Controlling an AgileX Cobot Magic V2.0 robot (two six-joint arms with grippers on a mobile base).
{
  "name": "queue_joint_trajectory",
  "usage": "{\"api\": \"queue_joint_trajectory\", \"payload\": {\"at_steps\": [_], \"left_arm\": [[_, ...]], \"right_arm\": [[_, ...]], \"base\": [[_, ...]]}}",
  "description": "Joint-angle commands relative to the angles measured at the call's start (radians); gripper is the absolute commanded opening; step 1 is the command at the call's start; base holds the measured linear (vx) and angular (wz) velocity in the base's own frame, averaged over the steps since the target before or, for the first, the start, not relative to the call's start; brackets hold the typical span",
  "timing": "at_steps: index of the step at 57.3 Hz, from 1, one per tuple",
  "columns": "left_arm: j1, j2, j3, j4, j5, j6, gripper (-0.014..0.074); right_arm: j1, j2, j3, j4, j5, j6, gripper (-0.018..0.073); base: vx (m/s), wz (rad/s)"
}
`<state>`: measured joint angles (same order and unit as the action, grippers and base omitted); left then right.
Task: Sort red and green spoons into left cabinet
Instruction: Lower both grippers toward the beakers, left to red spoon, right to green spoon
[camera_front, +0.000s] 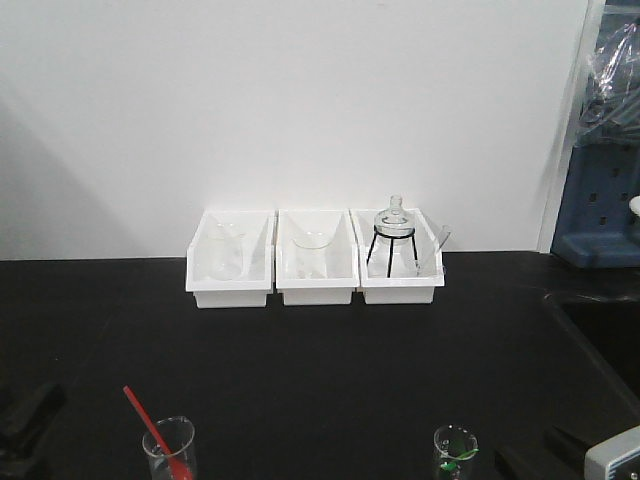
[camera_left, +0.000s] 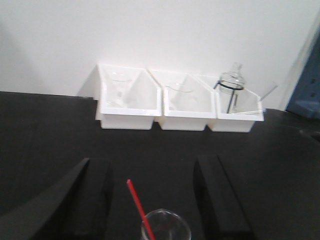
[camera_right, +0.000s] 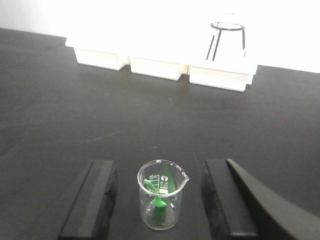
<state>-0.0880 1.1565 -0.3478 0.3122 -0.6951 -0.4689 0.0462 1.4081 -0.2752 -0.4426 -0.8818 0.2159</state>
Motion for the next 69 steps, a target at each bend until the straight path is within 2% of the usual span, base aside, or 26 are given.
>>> {"api": "queue_joint_trajectory", "payload": {"at_steps": [1, 11, 25, 39, 55, 69], "left_arm": [[-0.005, 0.109, -0.072, 0.006, -0.170, -0.030, 0.0489], [-0.005, 0.289, -0.178, 0.010, -0.217, -0.028, 0.0489], [-0.005, 0.467, -0.291, 0.009, -0.231, -0.031, 0.0489], [-0.005, 0.610, -0.362, 0.008, -0.258, -0.071, 0.0489], [-0.005, 0.716, -0.395, 0.010, -0.356, -0.143, 0.0489], [-0.005, 0.747, -0.395, 0.071, -0.390, -0.204, 0.0483]], "right_arm": [[0.001, 0.025, -0.025, 0.016, -0.111, -0.010, 0.0449], [0.001, 0.074, -0.025, 0.016, -0.179, -0.010, 0.0449], [0.001, 0.078, -0.025, 0.017, -0.181, -0.010, 0.0449], [0.001, 0.078, -0.025, 0.057, -0.181, -0.010, 0.0449], [0.001, 0.078, -0.025, 0.057, -0.177, -0.010, 0.0449], [0.001, 0.089, -0.025, 0.057, -0.172, -0.010, 0.0449]], "base": [[0.00, 0.00], [0.00, 0.00], [0.00, 0.00], [0.00, 0.00], [0.00, 0.00], [0.00, 0.00]]}}
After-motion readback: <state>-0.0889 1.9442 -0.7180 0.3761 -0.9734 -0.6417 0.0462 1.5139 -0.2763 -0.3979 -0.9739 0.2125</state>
